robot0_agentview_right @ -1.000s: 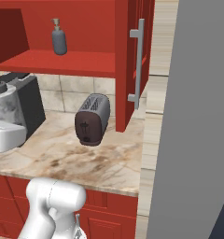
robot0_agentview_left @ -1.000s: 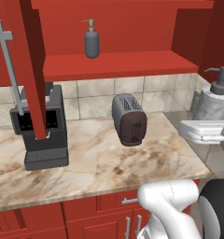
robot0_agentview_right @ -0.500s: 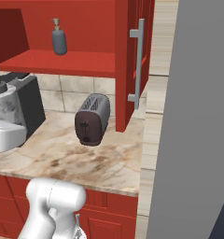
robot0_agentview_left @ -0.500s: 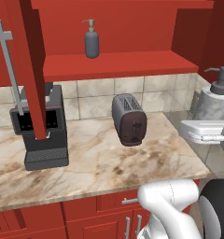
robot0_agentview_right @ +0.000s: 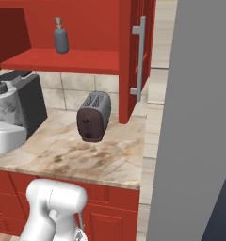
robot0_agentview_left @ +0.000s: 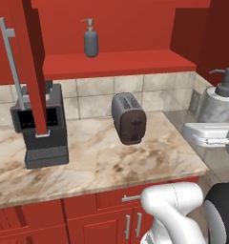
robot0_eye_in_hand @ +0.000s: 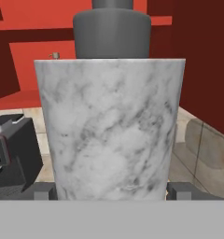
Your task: Locate and retrieve the soap dispenser and soap dispenser from the cabinet. Place them next to the sink.
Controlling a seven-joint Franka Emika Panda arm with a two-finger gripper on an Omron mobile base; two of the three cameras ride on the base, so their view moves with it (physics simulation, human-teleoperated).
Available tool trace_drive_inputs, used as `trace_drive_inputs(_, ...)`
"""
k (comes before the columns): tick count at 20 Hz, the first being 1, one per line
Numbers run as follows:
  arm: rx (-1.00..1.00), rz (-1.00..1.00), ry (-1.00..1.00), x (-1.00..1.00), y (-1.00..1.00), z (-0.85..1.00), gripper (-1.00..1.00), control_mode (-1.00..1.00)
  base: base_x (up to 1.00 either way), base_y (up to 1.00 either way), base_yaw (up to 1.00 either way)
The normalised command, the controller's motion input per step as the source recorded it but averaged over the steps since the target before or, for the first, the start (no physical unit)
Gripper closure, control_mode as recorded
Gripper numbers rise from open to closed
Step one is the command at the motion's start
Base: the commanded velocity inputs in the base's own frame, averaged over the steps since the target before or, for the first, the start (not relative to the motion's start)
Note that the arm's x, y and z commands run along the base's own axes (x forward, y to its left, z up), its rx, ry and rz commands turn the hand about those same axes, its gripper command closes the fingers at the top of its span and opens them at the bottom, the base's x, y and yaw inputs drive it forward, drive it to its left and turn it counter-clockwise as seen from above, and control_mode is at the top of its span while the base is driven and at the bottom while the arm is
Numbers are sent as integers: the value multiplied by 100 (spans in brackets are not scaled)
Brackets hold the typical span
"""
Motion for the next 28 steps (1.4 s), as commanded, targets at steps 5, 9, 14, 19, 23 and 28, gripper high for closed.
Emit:
trace_drive_inputs(5, 0, 0, 0, 0, 0, 0, 100, 100, -26, 0, -2)
trace_drive_inputs(9, 0, 0, 0, 0, 0, 0, 100, 100, -17, 2, 5)
trace_drive_inputs(14, 0, 0, 0, 0, 0, 0, 100, 100, -16, 0, 13)
trace_drive_inputs(19, 0, 0, 0, 0, 0, 0, 100, 100, -12, 0, 16)
trace_drive_inputs(23, 0, 0, 0, 0, 0, 0, 100, 100, -18, 8, 26)
trace_drive_inputs(28, 0, 0, 0, 0, 0, 0, 100, 100, -23, 14, 41)
